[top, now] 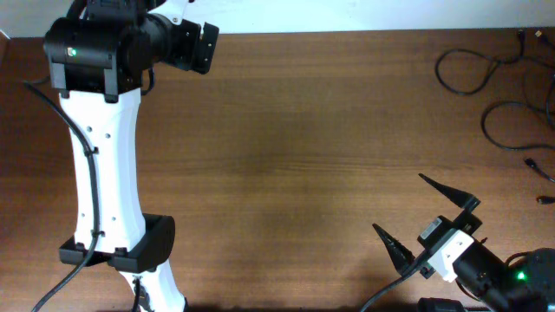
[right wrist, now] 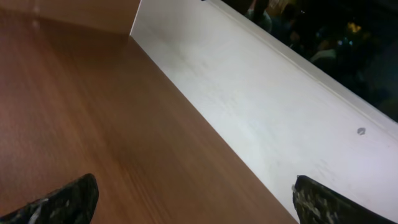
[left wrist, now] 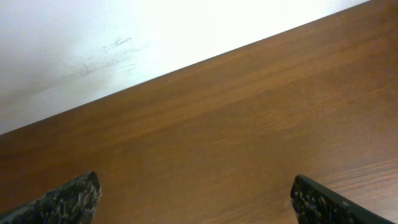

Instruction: Untangle cables

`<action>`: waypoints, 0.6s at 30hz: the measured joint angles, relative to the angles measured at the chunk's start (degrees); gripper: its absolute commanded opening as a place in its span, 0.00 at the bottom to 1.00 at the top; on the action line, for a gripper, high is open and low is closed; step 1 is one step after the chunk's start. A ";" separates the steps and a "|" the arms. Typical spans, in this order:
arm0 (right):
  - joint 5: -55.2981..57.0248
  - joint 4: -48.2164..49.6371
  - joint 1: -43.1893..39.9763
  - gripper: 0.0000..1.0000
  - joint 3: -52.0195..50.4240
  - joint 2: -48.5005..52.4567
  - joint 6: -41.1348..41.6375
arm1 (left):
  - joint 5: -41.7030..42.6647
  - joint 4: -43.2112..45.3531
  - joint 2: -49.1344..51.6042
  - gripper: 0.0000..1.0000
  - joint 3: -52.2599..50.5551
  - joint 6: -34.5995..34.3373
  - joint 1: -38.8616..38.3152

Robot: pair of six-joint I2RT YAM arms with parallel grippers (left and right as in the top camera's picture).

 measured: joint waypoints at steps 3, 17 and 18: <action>0.00 -1.22 0.00 0.99 0.00 0.00 -0.81 | -0.17 0.15 0.00 0.99 0.00 -0.02 0.00; 0.02 -2.40 0.00 0.99 0.00 0.00 -0.83 | -0.26 0.61 0.00 0.99 0.00 0.00 0.00; 0.02 -2.40 0.00 0.99 0.00 0.00 -0.79 | 0.35 2.29 0.00 0.99 0.00 -0.02 0.00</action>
